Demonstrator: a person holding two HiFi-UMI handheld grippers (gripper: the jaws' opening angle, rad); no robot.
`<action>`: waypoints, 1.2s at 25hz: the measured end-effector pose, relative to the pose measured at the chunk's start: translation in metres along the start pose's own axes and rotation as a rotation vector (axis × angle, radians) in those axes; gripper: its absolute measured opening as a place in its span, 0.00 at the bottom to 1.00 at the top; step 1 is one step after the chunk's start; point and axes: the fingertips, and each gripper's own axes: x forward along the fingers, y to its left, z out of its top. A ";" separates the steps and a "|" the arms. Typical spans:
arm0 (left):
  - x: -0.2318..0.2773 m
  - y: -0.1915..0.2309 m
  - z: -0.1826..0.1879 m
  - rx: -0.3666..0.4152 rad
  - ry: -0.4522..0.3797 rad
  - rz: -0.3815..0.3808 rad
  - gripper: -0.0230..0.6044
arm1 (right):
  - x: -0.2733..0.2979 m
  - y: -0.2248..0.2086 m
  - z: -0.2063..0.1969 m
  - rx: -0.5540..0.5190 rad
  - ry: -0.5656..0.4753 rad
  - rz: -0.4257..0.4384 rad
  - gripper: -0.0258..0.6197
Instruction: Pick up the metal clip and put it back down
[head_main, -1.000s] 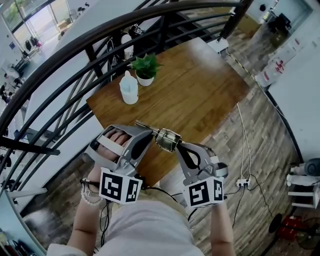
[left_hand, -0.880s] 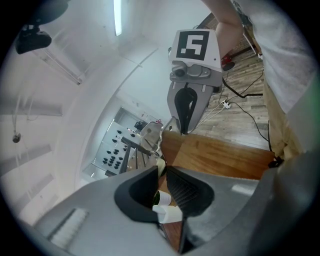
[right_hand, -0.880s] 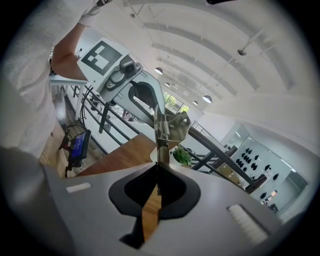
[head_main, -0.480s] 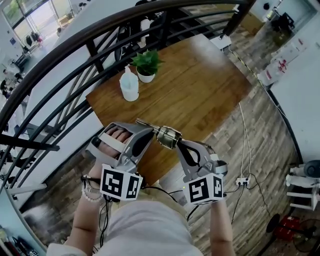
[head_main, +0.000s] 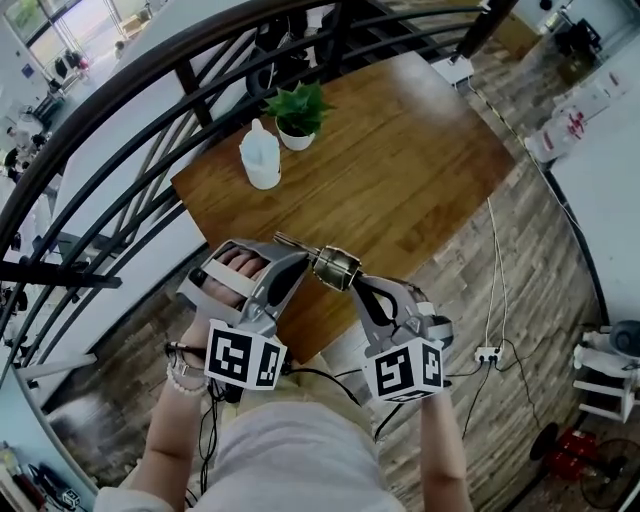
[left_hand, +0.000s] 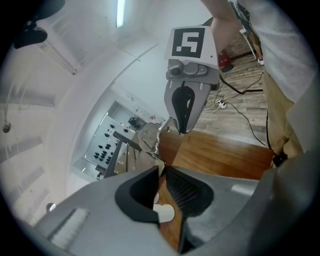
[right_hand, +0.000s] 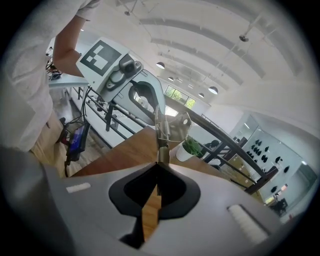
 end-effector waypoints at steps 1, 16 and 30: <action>0.002 -0.002 -0.001 -0.004 0.002 -0.006 0.12 | 0.002 0.001 -0.002 0.004 0.002 0.005 0.09; 0.039 -0.038 -0.016 -0.033 0.016 -0.102 0.12 | 0.032 0.016 -0.044 0.032 0.041 0.076 0.09; 0.057 -0.089 -0.044 -0.093 0.040 -0.192 0.11 | 0.065 0.056 -0.073 0.076 0.070 0.179 0.09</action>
